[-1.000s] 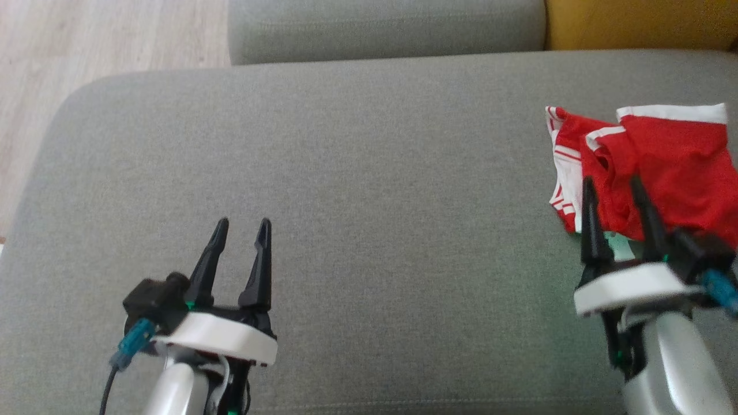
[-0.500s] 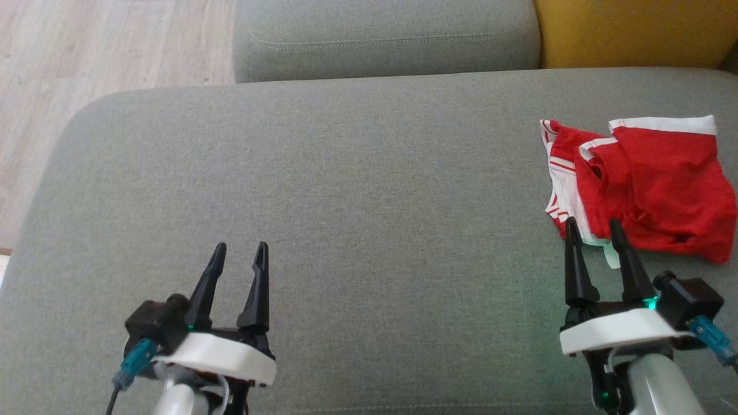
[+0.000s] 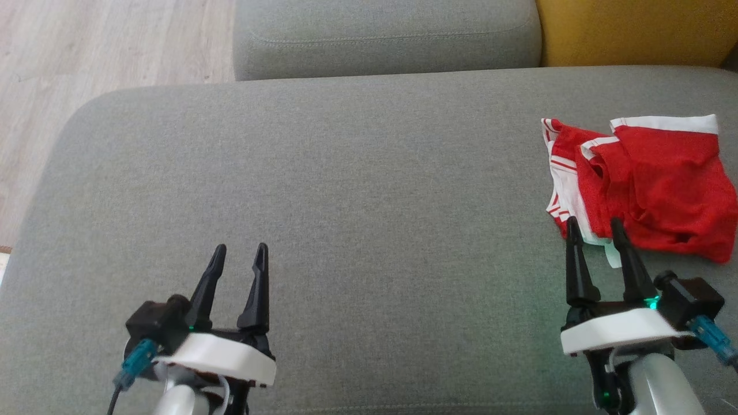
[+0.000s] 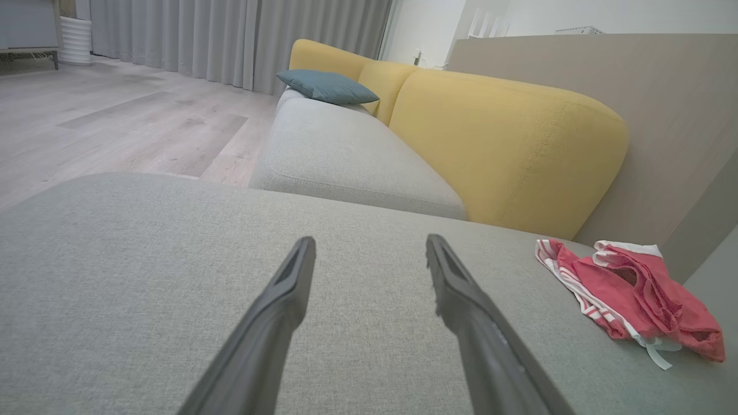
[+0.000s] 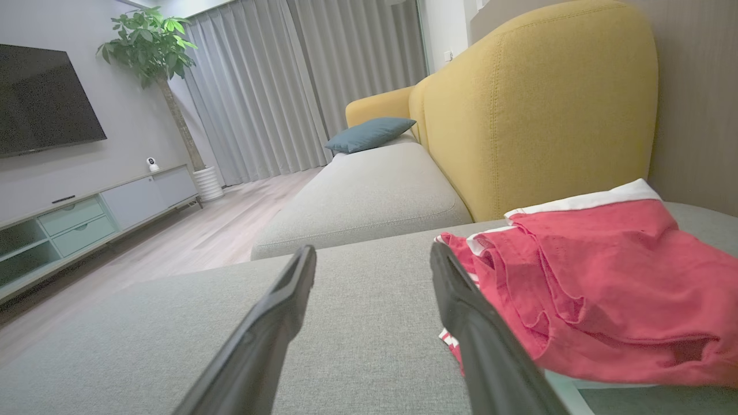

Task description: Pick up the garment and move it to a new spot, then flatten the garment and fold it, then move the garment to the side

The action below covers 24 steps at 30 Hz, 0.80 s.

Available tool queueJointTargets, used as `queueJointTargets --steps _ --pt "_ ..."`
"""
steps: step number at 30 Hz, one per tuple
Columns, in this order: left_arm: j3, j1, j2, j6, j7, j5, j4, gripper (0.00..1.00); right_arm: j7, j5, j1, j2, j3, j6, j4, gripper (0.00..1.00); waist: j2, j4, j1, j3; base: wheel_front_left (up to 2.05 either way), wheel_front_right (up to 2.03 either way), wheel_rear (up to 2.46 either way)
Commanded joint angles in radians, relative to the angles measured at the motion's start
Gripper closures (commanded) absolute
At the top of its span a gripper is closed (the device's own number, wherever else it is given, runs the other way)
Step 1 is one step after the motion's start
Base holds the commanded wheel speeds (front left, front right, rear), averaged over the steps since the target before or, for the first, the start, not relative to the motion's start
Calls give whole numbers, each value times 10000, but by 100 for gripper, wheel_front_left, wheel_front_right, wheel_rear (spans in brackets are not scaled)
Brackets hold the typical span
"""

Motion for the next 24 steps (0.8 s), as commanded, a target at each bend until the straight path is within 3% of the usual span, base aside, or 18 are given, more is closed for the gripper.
queueJointTargets --steps 1,11,19,20,24 --pt "308 -326 60 8 -59 15 -250 0 -134 -60 -146 -30 233 -7 -302 0 -1 -12 0 -7 0 0 0" --pt "652 -251 60 -235 -59 -469 -555 0 -135 -107 -201 -30 242 -7 -235 0 -1 -94 0 30 0 0 0" --pt "729 -233 60 -162 -59 -518 -636 0 -135 -88 -245 -30 281 -7 -209 0 -1 -124 0 79 0 0 0" --pt "353 7 0 -207 0 -474 -288 100 0 -13 -4 2 12 0 95 100 -1 -126 0 82 0 0 0" --pt "318 174 -28 -188 12 -515 213 100 29 53 130 17 11 0 582 100 -1 -129 0 85 0 0 0"
